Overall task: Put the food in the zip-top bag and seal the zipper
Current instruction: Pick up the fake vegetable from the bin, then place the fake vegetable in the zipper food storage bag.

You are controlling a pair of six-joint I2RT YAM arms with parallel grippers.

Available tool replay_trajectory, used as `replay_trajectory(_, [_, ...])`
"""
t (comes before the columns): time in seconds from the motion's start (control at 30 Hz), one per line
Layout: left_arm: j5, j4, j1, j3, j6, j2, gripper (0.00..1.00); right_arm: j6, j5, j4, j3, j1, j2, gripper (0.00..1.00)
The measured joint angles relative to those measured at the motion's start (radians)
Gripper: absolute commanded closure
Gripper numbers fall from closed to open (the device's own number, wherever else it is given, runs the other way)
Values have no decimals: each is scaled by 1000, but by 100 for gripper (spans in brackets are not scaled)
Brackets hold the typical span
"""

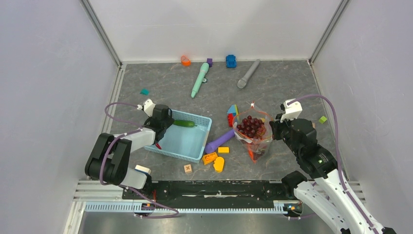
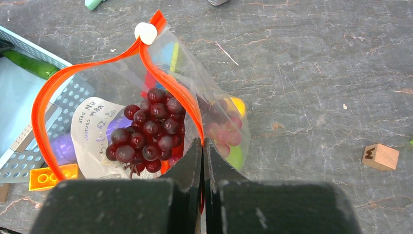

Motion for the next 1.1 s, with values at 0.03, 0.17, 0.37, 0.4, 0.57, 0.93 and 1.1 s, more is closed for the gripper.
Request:
replay_trajectory(0.03, [1,6,0,0,2,0,69,0,0,0,0,0,0,100])
replay_trajectory(0.17, [3,20,0,0,20,-6,80,0,3,0,0,0,2,100])
replay_trajectory(0.37, [5,-8,0,-1,49,-100,98,1,3,0,0,0,3,100])
replay_trajectory(0.4, [6,-19,0,-1,55,-132,98,1,3,0,0,0,3,100])
replay_trajectory(0.57, [23,-101,0,-2,68,-300,98,3,3,-2,0,0,-3,100])
replay_trajectory(0.93, [83,-312,-43,19,108,-649,98,3,2,-6,0,0,-16,100])
replay_trajectory(1.1, [154,-300,-211,109,158,-681,98,4,-2,-6,0,0,-15,100])
